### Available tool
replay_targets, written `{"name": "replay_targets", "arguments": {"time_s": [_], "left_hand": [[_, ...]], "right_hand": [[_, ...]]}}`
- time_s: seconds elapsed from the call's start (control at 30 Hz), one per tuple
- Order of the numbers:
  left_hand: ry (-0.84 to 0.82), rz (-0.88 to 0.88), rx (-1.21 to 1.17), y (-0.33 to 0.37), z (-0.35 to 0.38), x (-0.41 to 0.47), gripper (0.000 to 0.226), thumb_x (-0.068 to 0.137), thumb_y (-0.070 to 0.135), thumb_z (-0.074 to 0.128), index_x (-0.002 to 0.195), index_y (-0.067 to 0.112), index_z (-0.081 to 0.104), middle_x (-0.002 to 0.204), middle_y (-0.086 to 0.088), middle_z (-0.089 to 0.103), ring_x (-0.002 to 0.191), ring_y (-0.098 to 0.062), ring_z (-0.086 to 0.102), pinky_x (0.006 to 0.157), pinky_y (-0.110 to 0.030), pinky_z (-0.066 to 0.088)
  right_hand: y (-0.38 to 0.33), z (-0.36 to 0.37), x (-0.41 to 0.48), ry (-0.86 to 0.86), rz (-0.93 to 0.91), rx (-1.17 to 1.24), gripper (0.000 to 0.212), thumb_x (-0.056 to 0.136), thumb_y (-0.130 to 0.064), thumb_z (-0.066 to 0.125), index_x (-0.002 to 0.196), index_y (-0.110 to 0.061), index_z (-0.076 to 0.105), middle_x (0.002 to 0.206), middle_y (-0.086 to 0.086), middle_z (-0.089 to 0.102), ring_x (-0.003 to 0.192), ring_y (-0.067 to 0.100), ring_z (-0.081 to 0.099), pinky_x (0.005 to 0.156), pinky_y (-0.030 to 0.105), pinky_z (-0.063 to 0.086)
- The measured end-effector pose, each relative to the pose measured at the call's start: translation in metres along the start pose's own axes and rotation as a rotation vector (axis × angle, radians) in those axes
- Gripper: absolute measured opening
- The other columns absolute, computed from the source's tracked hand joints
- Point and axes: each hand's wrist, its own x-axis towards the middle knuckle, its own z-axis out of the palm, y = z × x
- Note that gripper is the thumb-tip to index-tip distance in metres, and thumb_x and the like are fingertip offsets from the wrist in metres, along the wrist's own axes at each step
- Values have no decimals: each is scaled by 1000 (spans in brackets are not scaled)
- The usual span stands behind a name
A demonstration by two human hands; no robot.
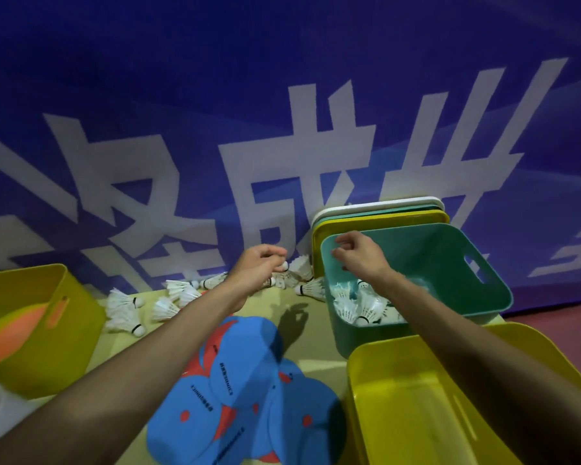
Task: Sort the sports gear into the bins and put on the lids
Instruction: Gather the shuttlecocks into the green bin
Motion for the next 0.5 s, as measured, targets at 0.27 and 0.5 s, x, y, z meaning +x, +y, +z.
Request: {"name": "replay_targets", "arguments": {"time_s": [0.27, 0.5], "left_hand": [[207, 73, 277, -42, -83, -2, 22, 84, 7, 60, 98, 23, 68, 114, -1, 55, 94, -13, 59, 60, -15, 48], [308, -29, 270, -104, -146, 13, 26, 88, 8, 56, 110, 17, 66, 119, -3, 58, 100, -17, 60, 67, -20, 51]], "right_hand": [[-36, 70, 16, -174, -167, -212, 28, 90, -17, 60, 117, -13, 60, 100, -1, 64, 88, 11, 59, 64, 13, 41], [-44, 140, 40, -296, -130, -394, 34, 88, -21, 58, 121, -14, 58, 110, 3, 68, 106, 21, 61, 91, 30, 43]]}}
